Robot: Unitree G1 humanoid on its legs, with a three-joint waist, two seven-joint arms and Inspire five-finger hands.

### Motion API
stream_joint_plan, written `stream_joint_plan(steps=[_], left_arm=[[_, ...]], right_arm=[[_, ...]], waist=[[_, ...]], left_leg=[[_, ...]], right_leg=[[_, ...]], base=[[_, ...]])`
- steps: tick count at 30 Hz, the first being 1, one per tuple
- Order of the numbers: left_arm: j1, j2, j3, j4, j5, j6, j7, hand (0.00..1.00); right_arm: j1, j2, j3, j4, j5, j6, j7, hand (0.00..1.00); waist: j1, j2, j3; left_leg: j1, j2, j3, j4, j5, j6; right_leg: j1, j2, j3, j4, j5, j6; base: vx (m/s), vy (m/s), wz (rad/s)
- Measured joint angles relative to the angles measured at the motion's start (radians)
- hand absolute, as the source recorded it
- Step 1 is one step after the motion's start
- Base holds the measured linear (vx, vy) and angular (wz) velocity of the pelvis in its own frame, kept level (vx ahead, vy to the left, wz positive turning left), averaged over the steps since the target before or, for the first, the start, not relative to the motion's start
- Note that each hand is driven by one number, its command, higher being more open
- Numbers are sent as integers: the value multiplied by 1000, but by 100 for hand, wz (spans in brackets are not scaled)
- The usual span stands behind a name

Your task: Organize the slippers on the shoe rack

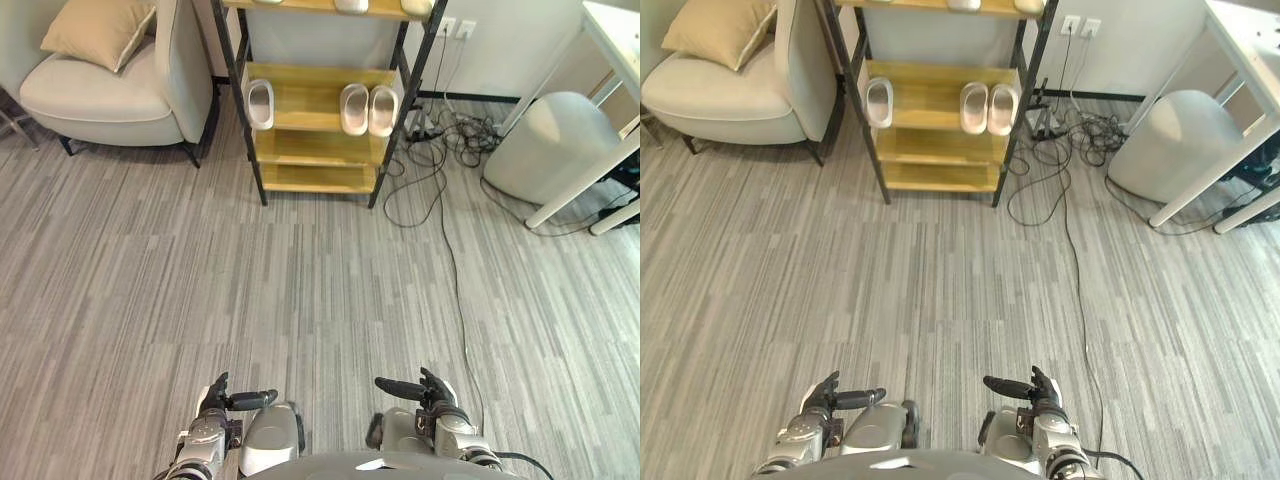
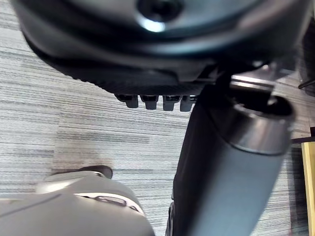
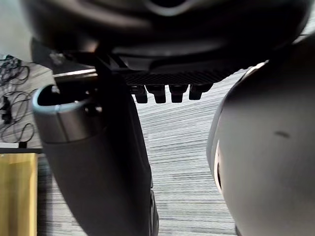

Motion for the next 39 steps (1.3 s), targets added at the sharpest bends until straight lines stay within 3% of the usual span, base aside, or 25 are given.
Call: stream_joint_plan(steps=[3, 4, 5, 6, 8, 11, 13, 15, 18, 19, 20, 21, 22, 26, 28, 29, 30, 31, 32, 33, 35, 36, 37, 38, 39], left_arm=[[6, -2, 0, 0, 1, 0, 0, 100], [13, 0, 1, 2, 3, 0, 0, 100], [10, -5, 2, 11, 13, 0, 0, 100], [12, -31, 3, 12, 22, -2, 3, 100], [15, -38, 8, 13, 27, 0, 2, 100], [18, -62, 91, -8, 37, -1, -2, 100], [17, -58, 90, -24, 37, -1, 0, 100], [15, -54, 90, -41, 31, -6, 0, 100], [1, -53, 79, -55, 29, -11, -4, 100], [0, -54, 70, -57, 29, -10, -3, 100], [4, -56, 66, -56, 29, -10, -3, 100], [-1, -35, 61, -51, 30, -9, -3, 100], [-11, -25, 59, -48, 30, -9, -2, 100], [-21, -20, 58, -16, 31, -5, -3, 100], [-11, -8, 27, -6, 33, 1, -3, 100], [-2, 0, 15, -5, 35, 1, -4, 100], [9, 10, -4, -5, 37, 2, -3, 100], [13, 15, -11, 0, 37, 3, -2, 100], [13, 15, -11, 0, 37, 3, -2, 100], [17, 17, -20, 0, 37, 3, -2, 100], [17, 15, -20, 0, 37, 3, -2, 100], [17, 11, -20, 0, 38, 3, -2, 100], [21, 10, -19, 0, 39, 3, -3, 100], [26, 14, -19, 2, 41, 3, -5, 100], [18, 9, -18, 15, 42, 3, -6, 100]], right_arm=[[-6, -7, 0, -6, -1, 2, 3, 100], [8, -11, -3, -6, 1, 6, 5, 100], [14, -23, -19, -3, -1, 7, 3, 100], [14, -33, -37, -2, -3, 5, 3, 100], [21, -27, -82, -9, 0, 5, 3, 100], [61, -19, -99, -42, -1, 14, 2, 100], [75, -14, -99, -44, 1, 17, -3, 100], [74, -9, -99, -33, 2, 19, -4, 100], [65, -7, -100, -8, 2, 25, -9, 100], [65, -13, -100, 0, 2, 25, -8, 100], [65, -17, -98, 6, 2, 25, -9, 100], [63, 1, -81, 16, 3, 25, -10, 100], [62, 9, -70, 15, 3, 25, -8, 100], [55, 23, -70, 10, 1, 20, -5, 100], [50, 26, -68, 8, -1, 21, 2, 100], [48, 25, -62, 8, -1, 21, 3, 100], [47, 20, -50, 9, -2, 21, 3, 100], [43, 16, -49, 10, -3, 21, 4, 100], [43, 16, -49, 10, -3, 21, 4, 100], [44, 4, -27, 11, -10, 21, 4, 100], [36, 1, -25, 9, -13, 21, 4, 100], [21, -1, -25, 6, -17, 18, 4, 100], [20, -1, -25, 3, -17, 15, 4, 100], [27, 2, -26, 2, -15, 15, 5, 100], [30, -8, -34, 3, -16, 14, 4, 100]], waist=[[-14, 7, 4], [-18, -2, -1], [-17, 12, -4], [-13, 39, -12], [-23, 56, -19], [-21, 78, -16], [-4, 73, -14], [2, 59, -10], [19, 47, -3], [21, 50, -3], [27, 53, -4], [33, 15, -8], [32, -2, -10], [48, -7, -14], [45, -14, -19], [42, -19, -23], [32, -24, -25], [23, -26, -27], [23, -26, -27], [15, -25, -26], [8, -19, -24], [-4, -9, -20], [-9, -8, -20], [-11, -16, -24], [-12, -4, -25]], left_leg=[[46, 23, -19, -34, -15, -30], [77, 20, -36, -49, -35, -65], [103, 35, -60, -55, -51, -89], [108, 57, -76, -47, -51, -90], [77, 88, -106, 75, -50, -91], [-117, 208, -93, 566, 4, -103], [-211, 244, -43, 720, -7, -97], [-302, 211, 0, 641, -38, -90], [-351, 97, -8, 304, -16, -101], [-344, 41, -42, 83, 104, -102], [-331, 29, -54, 45, 201, -102], [-295, -9, -38, 19, 230, -32], [-311, -20, -36, 55, 197, -15], [-291, -7, 10, 169, 75, 10], [-215, -9, 49, 144, 22, 14], [-180, -16, 61, 133, 1, 18], [-144, -23, 67, 127, -27, 29], [-94, -26, 67, 123, -49, 32], [-93, -26, 67, 122, -49, 32], [-36, -20, 63, 93, -54, 25], [-3, -7, 60, 66, -53, 23], [29, 13, 50, 38, -52, 16], [54, 18, 38, 17, -54, -7], [68, 4, 24, 4, -63, -36], [90, 17, 0, -10, -70, -48]], right_leg=[[-52, 50, 67, -249, 98, 5], [-41, 61, 100, -348, 262, 14], [-29, 74, 100, -320, 313, -46], [-49, 83, 86, -240, 229, -57], [-23, 84, 42, -195, 158, -77], [134, 131, -28, -255, 100, -99], [228, 150, -40, -321, 82, -107], [305, 150, -48, -399, 90, -95], [368, 121, -41, -460, 88, -71], [399, 108, -31, -479, 75, -41], [413, 107, -17, -484, 67, -26], [435, 80, 7, -510, 64, -13], [440, 69, 22, -519, 68, -8], [427, 43, 94, -408, 65, 2], [317, 0, 147, -113, 67, 47], [258, -30, 149, 34, 100, 99], [205, -61, 144, 167, 118, 116], [153, -79, 116, 272, 77, 66], [152, -79, 115, 274, 76, 65], [94, -75, 56, 270, 27, 18], [34, -45, 26, 197, 7, -14], [-19, 9, 27, 40, 14, -15], [-28, 48, 46, -127, 61, -10], [-21, 66, 70, -241, 209, -28], [-1, 78, 64, -243, 240, -72]], base=[[388, -161, 29], [400, -186, 43], [681, -341, 49], [487, -262, 37], [511, -285, 49], [437, -246, 55], [341, -132, 25], [361, -47, 15], [411, 126, -8], [418, 209, -20], [443, 178, -24], [442, 143, -14], [425, 134, -2], [325, 139, -28], [300, 135, -55], [255, 88, -40], [334, 69, -25], [248, 14, -9], [309, -1, 7], [238, -20, 11], [335, -92, 16], [468, -190, 28], [430, -193, 41], [393, -165, 42], [315, -129, 27]])
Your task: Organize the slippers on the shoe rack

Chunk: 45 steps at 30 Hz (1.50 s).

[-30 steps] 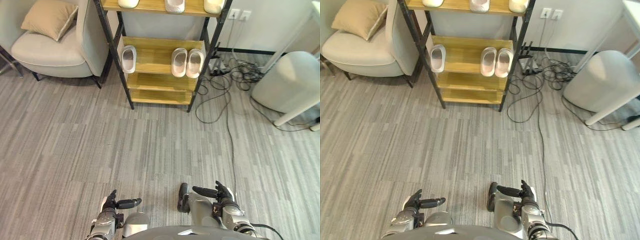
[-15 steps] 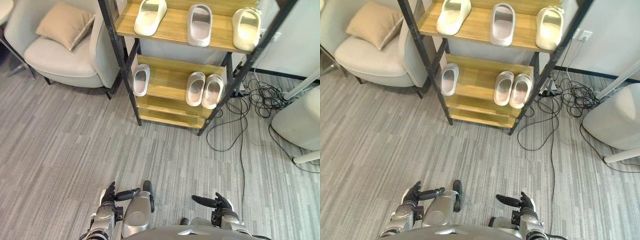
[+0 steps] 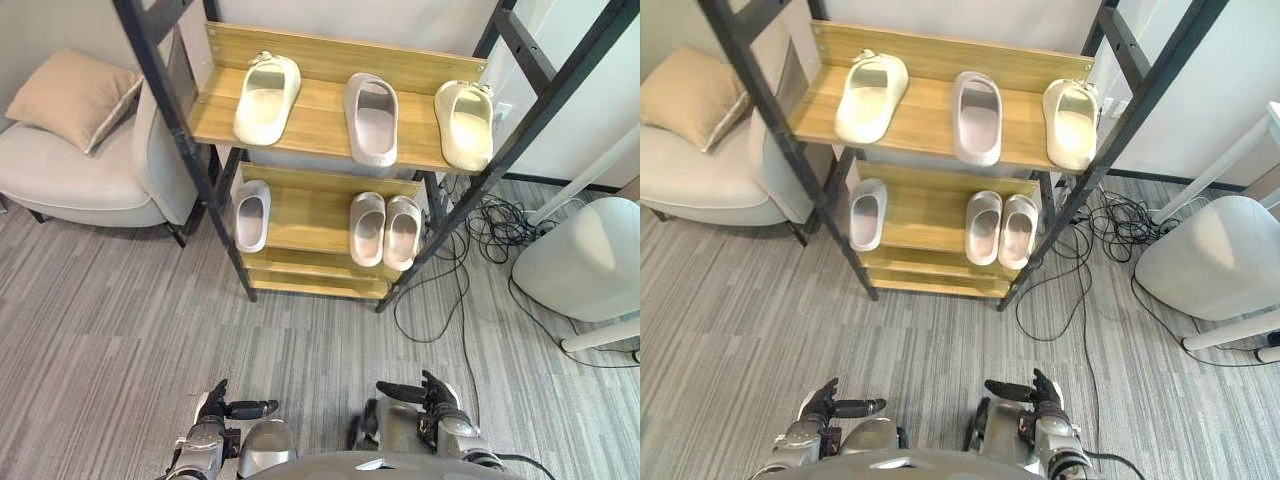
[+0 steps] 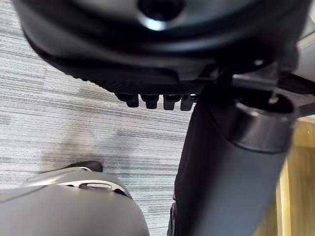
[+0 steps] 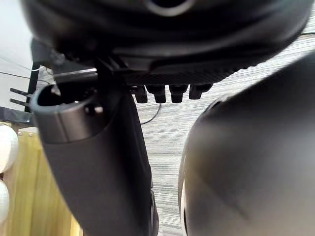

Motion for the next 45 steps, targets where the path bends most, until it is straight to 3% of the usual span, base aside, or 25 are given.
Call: stream_joint_plan(steps=[1, 3, 5, 7, 9, 10, 12, 14, 15, 16, 18, 23, 29, 37, 45], left_arm=[[2, -20, 3, 2, 4, -3, 1, 100], [2, -50, 15, 6, 17, -3, 0, 100], [0, -54, 22, 5, 17, -2, -1, 100], [-5, -61, 67, -2, 17, -1, -6, 100], [6, -68, 99, -39, 16, -2, -6, 100], [9, -66, 99, -47, 15, -2, -5, 100], [8, -66, 95, -55, 14, -4, -3, 100], [6, -63, 83, -53, 14, -3, -5, 100], [6, -65, 74, -52, 14, -3, -4, 100], [1, -56, 70, -42, 14, -3, -2, 100], [-6, -26, 37, -30, 14, -2, -1, 100], [-2, -20, -13, -12, 18, -3, -3, 100], [13, -19, -32, 6, 35, -2, -9, 100], [26, -11, -49, 6, 37, -7, -8, 100], [36, -12, -49, 3, 56, -13, 13, 100]], right_arm=[[0, -7, 0, 2, -2, -3, -1, 100], [-1, -17, -28, 1, -2, -6, 3, 100], [2, -14, -66, -1, -1, -1, 3, 100], [40, -2, -87, -31, 10, 2, -2, 100], [75, 1, -78, -63, 17, 3, -6, 100], [78, 4, -79, -65, 17, 2, -7, 100], [76, 5, -83, -60, 18, 7, -7, 100], [72, 5, -86, -57, 18, 10, -9, 100], [71, 1, -86, -51, 17, 10, -9, 100], [65, -2, -85, -36, 17, 10, -10, 100], [74, 18, -78, -29, 17, 11, -10, 100], [72, 13, -69, -23, 15, 5, -4, 100], [70, -8, 17, -14, 6, 5, -2, 100], [32, -26, 282, -23, -65, 5, 39, 100], [30, -21, 721, -292, -57, -15, 137, 100]], waist=[[8, 29, -10], [1, 64, -15], [-2, 69, -17], [-3, 74, -15], [7, 74, -12], [8, 69, -11], [10, 64, -8], [12, 61, -7], [12, 69, -10], [18, 58, -9], [18, 23, -21], [15, 29, -27], [3, 35, -48], [10, 25, -60], [37, 16, -69]], left_leg=[[3, 18, -6, -13, 6, -13], [6, 37, -17, -22, 15, -28], [-15, 50, -39, 38, 29, -50], [-139, 111, -58, 366, 60, -69], [-261, 186, -31, 638, 82, -61], [-291, 196, -13, 649, 68, -56], [-326, 179, 9, 545, 42, -61], [-326, 129, -11, 308, 52, -63], [-303, 93, -60, 142, 113, -73], [-278, 68, -58, 101, 170, -62], [-264, 26, -48, 80, 174, -52], [-199, -9, -40, 10, 175, -28], [-142, -22, -32, -140, 255, -28], [-122, -38, -55, -184, 290, -17], [-86, -55, -108, -281, 368, -13]], right_leg=[[3, 18, 0, -5, -13, -6], [4, 30, -21, 5, -54, -13], [28, 30, -45, -2, -80, -19], [124, 46, -91, -52, -105, -25], [211, 65, -111, -89, -127, -33], [239, 65, -114, -107, -128, -31], [267, 57, -106, -140, -121, -20], [279, 38, -87, -157, -113, -6], [282, 36, -71, -167, -107, 13], [292, 30, -44, -185, -100, 38], [317, 0, -16, -261, -74, 69], [356, -18, 2, -309, -56, 80], [348, -16, 9, -331, -38, 75], [370, -19, -5, -356, -16, 74], [385, -25, -47, -358, -17, 71]], base=[[388, -168, 14], [413, -211, 19], [305, -188, 38], [212, -162, 53], [249, -134, 34], [175, -36, 15], [169, 74, -7], [218, 198, -25], [209, 240, -38], [237, 248, -38], [215, 211, -19], [53, 76, -9], [-21, -29, -5], [-42, 6, 7], [-65, 2, 18]])
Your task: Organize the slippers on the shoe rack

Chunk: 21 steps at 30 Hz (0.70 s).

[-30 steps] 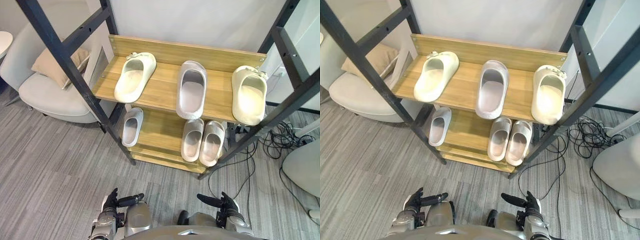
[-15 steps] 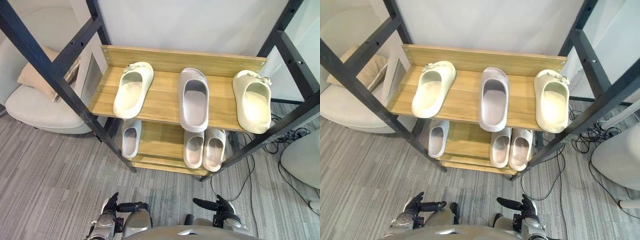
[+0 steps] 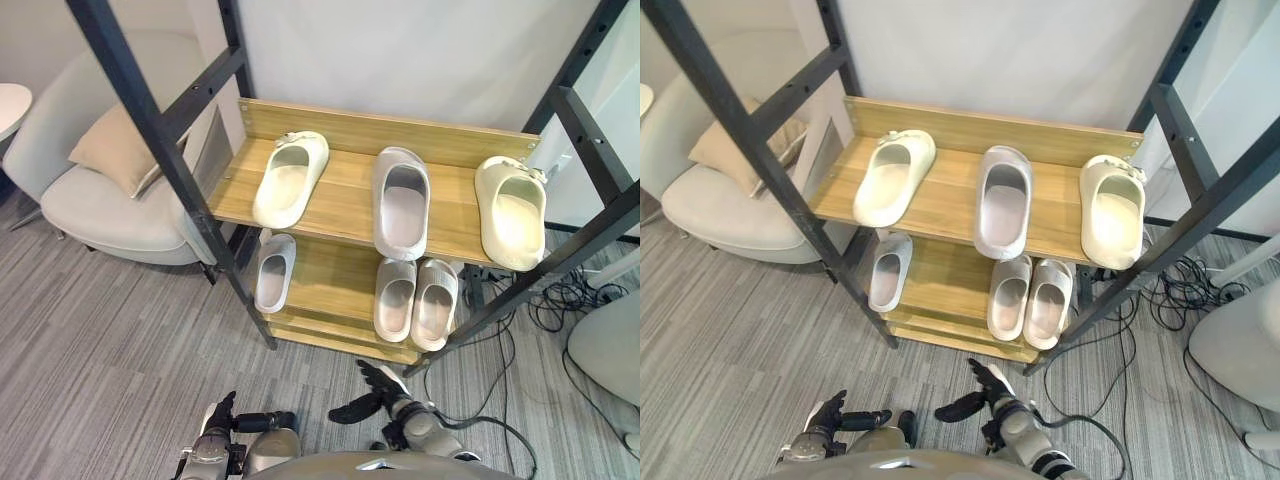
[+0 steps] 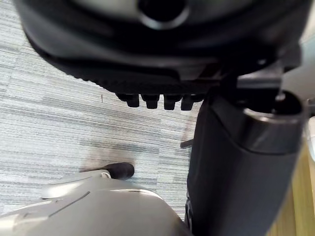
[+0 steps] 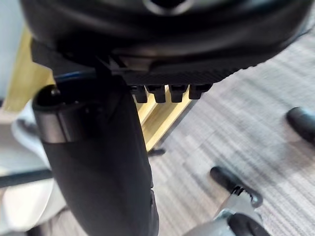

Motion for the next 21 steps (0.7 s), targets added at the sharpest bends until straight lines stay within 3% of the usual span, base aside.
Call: stream_joint_plan(steps=[5, 10, 16, 21], left_arm=[[0, 0, 0, -1, 9, -13, 15, 100], [0, 1, 0, -1, 20, -14, 29, 100], [0, 4, -17, 0, 20, -15, 45, 100], [1, 15, -57, 2, 20, -14, 46, 100]], right_arm=[[-30, -14, 210, -236, 125, -7, 108, 100], [-56, -59, 284, -476, 271, -12, 166, 100], [-65, -147, 251, -798, 448, -28, 177, 100], [-63, -168, 131, -1093, 600, -89, 177, 100]], waist=[[24, -5, -3], [30, -8, -5], [29, -9, -6], [6, -6, -13]], left_leg=[[-2, -7, -14, -1, 3, 2], [-5, -10, -20, -1, 3, 3], [-1, 4, -4, 2, -3, -5], [15, 18, 20, 3, -7, -11]], right_leg=[[1, -2, 2, -1, 2, 1], [2, -2, 2, -4, 6, 6], [-1, 8, 20, -4, 7, 3], [1, 20, 45, -2, 9, -3]], base=[[-34, 16, 7], [-1, 4, 3], [-6, -9, -8], [-2, -18, -15]])
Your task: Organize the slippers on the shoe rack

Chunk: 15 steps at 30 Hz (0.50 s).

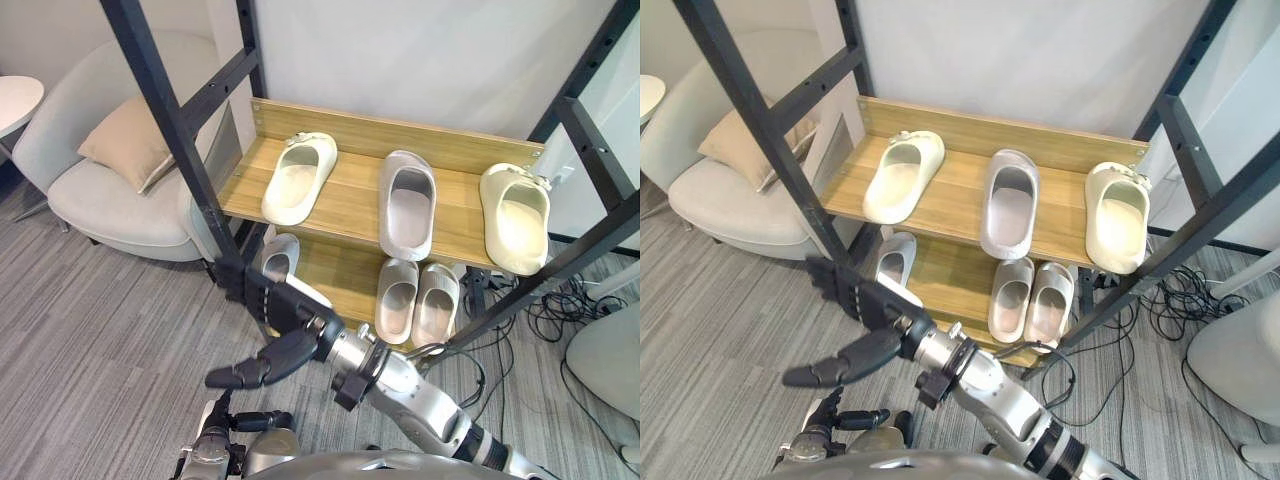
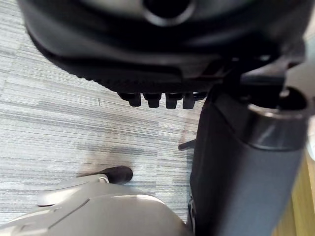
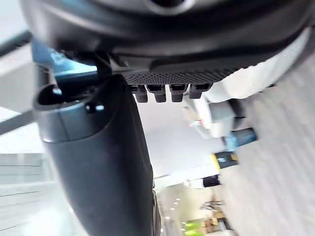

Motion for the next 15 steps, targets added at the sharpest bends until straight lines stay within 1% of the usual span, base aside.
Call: stream_joint_plan(steps=[1, 2, 4, 9, 11, 15], left_arm=[[4, 0, -2, 1, 0, 0, 0, 100], [11, 0, -3, 3, 1, 1, -3, 100], [14, -2, -6, 14, 2, 2, -4, 100], [30, -7, -19, 14, 8, 5, 1, 100], [31, -7, -21, 14, 9, 5, 1, 100], [42, -8, -21, 13, 11, 4, 0, 100]], right_arm=[[0, 4, -27, -30, 24, -24, 0, 100], [0, 4, -55, -59, 28, -52, -10, 100], [0, 5, -92, -85, 27, -89, -38, 100], [5, 22, -175, -119, 22, -106, -90, 100], [19, 44, -223, -134, -10, -122, -126, 100], [28, 78, -361, -137, -106, -158, -212, 100]], waist=[[-1, 1, -6], [-9, 3, -17], [-20, 8, -27], [-38, 23, -44], [-39, 25, -45], [-43, 27, -49]], left_leg=[[6, 2, 6, -1, -1, -2], [7, 4, 8, -1, -2, -3], [12, 5, 10, -1, -3, -3], [24, 10, 20, -4, -3, -4], [30, 10, 20, -4, -3, -4], [44, 10, 20, -9, -3, -4]], right_leg=[[2, 2, 6, 0, 0, -1], [2, 4, 8, 0, 0, -2], [5, 5, 10, 0, 0, -3], [10, 9, 22, 3, 0, -7], [16, 10, 22, 3, 1, -7], [29, 9, 22, 1, 0, -7]], base=[[6, -18, -18], [7, -17, -11], [-1, -14, -4], [-16, -3, -7], [0, 0, 0], [0, 0, 0]])
